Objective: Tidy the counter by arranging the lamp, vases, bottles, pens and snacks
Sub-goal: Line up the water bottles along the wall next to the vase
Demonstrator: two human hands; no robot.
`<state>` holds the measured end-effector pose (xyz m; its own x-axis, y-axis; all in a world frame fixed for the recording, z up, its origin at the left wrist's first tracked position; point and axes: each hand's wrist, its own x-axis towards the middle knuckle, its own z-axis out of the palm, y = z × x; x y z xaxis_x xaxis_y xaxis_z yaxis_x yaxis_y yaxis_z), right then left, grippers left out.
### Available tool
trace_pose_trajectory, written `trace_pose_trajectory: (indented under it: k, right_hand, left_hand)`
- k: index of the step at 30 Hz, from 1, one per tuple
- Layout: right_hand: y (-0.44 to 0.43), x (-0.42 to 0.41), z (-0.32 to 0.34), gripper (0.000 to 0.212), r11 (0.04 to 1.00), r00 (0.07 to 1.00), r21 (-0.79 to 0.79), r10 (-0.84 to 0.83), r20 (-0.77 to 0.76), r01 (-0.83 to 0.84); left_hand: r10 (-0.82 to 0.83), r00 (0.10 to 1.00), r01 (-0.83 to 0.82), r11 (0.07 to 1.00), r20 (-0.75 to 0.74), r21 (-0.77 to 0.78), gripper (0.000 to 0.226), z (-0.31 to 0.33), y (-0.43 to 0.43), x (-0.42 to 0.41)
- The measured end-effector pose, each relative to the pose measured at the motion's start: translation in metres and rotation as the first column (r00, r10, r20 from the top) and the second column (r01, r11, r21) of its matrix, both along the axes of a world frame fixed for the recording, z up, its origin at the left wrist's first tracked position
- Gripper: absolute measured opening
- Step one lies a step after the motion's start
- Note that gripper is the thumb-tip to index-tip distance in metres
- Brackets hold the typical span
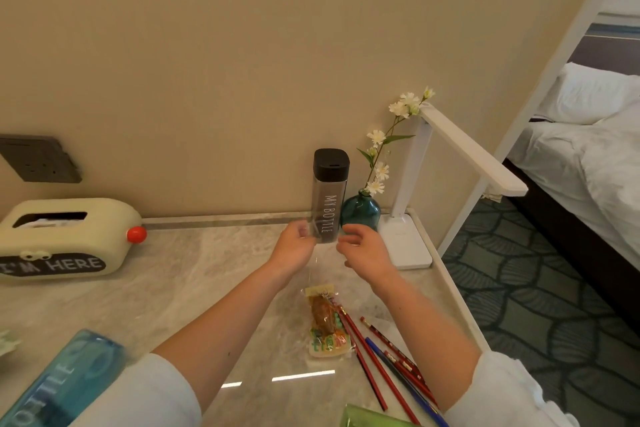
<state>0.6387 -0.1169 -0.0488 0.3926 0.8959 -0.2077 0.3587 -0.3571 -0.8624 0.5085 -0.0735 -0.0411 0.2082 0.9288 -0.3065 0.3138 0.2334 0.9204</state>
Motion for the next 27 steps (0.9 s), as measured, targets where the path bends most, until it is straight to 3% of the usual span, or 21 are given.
trace_pose_trajectory:
  k: [11,17,21,27]
  right_hand:
    - [-0.073,-0.007,-0.006,0.028,0.988,0.986,0.067,0.131,0.107,-0.138]
    - [-0.108,-0.004,-0.011,0.023,0.980,0.980,0.104,0.157,0.124,-0.171]
    - [-0.131,-0.003,-0.012,0.022,0.982,0.987,0.119,0.137,0.084,-0.146]
    - [-0.171,-0.001,-0.008,0.024,0.989,0.987,0.091,0.104,0.120,-0.115]
  left_hand:
    - [0.085,0.996,-0.086,0.996,0.019,0.040,0.036,-0.019,-0.089,-0.012]
    - [0.040,0.995,-0.053,0.988,0.087,0.146,0.031,-0.028,-0.137,-0.016]
    - [-0.082,0.994,0.064,0.972,0.068,0.225,0.028,-0.028,-0.165,-0.018]
    - [-0.220,0.967,0.250,0.925,-0.132,0.286,0.035,-0.029,-0.207,-0.022]
